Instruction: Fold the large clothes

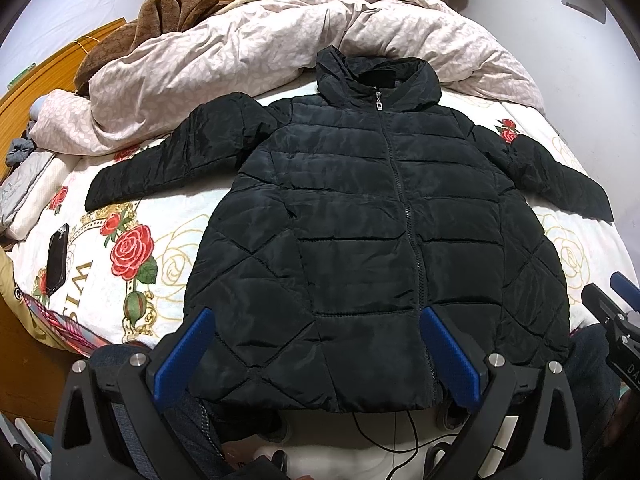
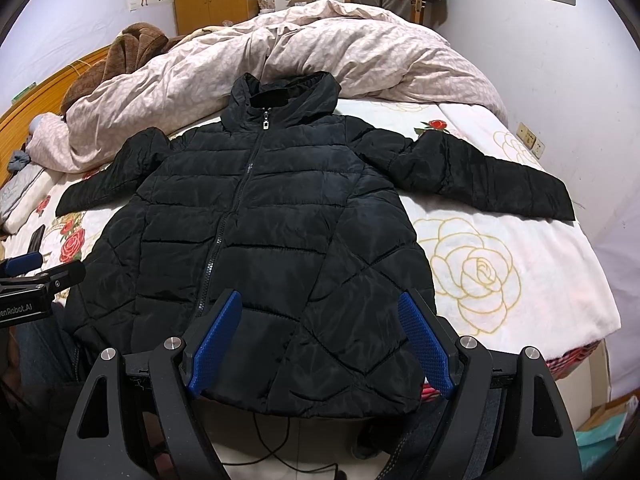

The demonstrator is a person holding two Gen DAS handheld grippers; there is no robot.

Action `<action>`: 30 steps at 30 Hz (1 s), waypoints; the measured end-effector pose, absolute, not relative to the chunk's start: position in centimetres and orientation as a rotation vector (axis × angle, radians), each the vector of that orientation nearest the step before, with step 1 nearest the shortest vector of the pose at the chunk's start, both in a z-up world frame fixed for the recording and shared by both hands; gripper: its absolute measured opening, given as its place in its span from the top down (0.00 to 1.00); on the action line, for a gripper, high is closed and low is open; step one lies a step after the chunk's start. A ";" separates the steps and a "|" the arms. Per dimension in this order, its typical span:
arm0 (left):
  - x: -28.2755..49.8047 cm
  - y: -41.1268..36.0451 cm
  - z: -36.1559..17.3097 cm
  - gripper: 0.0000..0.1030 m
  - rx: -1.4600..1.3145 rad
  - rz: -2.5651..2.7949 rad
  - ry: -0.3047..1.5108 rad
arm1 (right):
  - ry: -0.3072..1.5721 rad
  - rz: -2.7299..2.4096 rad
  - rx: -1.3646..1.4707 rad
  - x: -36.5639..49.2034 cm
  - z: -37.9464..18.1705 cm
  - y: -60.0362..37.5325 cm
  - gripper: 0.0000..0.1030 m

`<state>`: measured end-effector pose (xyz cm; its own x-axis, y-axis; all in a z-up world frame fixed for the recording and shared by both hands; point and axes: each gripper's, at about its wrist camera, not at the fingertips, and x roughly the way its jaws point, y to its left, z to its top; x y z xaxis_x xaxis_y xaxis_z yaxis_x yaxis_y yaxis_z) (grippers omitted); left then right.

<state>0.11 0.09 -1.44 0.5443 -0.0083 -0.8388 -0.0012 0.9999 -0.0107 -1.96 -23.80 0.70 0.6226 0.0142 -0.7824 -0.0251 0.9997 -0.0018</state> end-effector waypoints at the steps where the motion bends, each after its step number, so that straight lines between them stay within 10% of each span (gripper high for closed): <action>1: 0.1 0.1 -1.4 0.00 -0.011 -0.004 0.996 | 0.899 0.023 -0.012 -2.0 0.7 -23.8 0.22; 30: 11.9 12.0 -4.5 0.00 -0.170 0.177 0.966 | 0.916 0.129 -0.114 9.8 -0.8 -19.0 0.22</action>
<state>11.91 11.98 -4.52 0.5566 0.0741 -0.8275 -0.2248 0.9723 -0.0642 9.82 -18.97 -0.77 0.6020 0.0626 -0.7960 -0.1600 0.9862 -0.0434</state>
